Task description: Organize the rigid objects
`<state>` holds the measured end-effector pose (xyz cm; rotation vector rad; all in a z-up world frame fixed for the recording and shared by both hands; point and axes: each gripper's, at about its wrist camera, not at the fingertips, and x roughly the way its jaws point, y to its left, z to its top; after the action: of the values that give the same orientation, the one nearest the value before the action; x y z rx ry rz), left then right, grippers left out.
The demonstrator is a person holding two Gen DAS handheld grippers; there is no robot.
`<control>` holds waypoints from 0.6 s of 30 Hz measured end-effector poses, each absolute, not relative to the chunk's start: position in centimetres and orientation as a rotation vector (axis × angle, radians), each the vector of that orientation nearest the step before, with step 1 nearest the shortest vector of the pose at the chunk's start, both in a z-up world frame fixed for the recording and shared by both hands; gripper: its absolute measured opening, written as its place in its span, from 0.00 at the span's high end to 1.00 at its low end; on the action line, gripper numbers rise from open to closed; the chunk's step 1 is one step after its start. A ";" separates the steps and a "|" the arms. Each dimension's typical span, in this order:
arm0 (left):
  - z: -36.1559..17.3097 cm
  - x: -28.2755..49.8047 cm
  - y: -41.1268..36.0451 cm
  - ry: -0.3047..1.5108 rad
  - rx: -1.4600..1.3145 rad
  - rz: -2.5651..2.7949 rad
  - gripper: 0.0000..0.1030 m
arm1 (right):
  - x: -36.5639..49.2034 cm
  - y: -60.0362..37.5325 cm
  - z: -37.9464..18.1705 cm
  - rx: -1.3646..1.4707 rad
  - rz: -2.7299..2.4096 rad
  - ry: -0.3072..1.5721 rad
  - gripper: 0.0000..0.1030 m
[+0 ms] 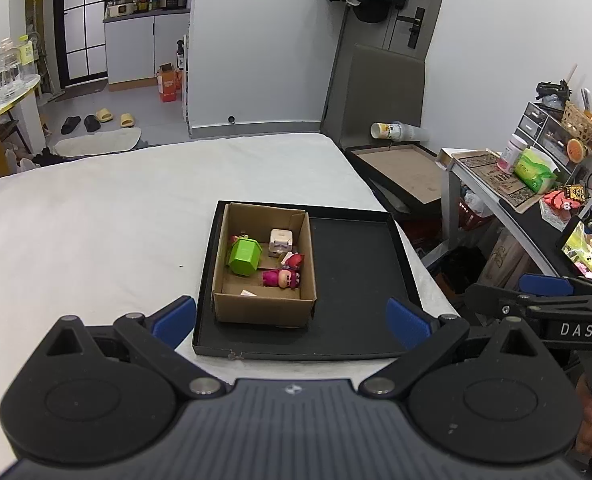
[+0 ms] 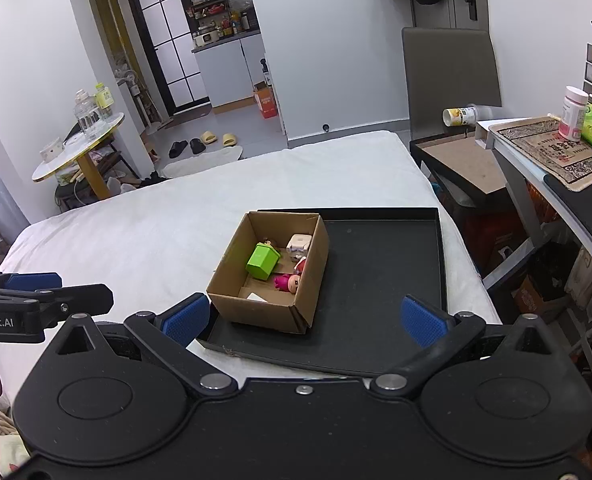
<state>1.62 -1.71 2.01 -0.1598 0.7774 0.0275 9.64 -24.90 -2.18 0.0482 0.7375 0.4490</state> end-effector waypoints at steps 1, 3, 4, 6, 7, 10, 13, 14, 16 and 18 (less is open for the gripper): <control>2.0 1.6 -1.7 0.777 -0.159 0.027 0.02 | 9.6 -24.9 -2.2 0.048 0.450 0.737 0.00; 2.0 1.6 -1.7 0.779 -0.160 0.025 0.02 | 9.6 -24.9 -2.2 0.048 0.449 0.736 0.00; 2.0 1.6 -1.7 0.779 -0.160 0.025 0.02 | 9.6 -24.9 -2.2 0.048 0.448 0.737 0.00; 2.0 1.6 -1.7 0.778 -0.159 0.025 0.02 | 9.5 -24.9 -2.1 0.050 0.447 0.738 0.00; 2.0 1.6 -1.7 0.777 -0.158 0.025 0.02 | 9.5 -25.0 -2.1 0.050 0.447 0.737 0.00; 2.0 1.6 -1.7 0.777 -0.160 0.027 0.02 | 9.5 -25.0 -2.0 0.050 0.447 0.736 0.00; 2.0 1.6 -1.8 0.777 -0.156 0.024 0.02 | 9.5 -25.0 -2.0 0.050 0.447 0.735 0.00; 2.1 1.5 -1.9 0.778 -0.153 0.021 0.02 | 9.5 -25.0 -2.0 0.051 0.447 0.734 0.00; 2.1 1.5 -1.9 0.783 -0.151 0.011 0.02 | 9.6 -25.0 -1.9 0.051 0.447 0.733 0.00; 2.1 1.5 -2.0 0.784 -0.151 0.007 0.02 | 9.6 -25.0 -1.9 0.048 0.445 0.733 0.00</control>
<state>1.48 -1.97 2.11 -0.1506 0.7837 0.0069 9.56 -25.02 -1.88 0.0480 0.7326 0.4452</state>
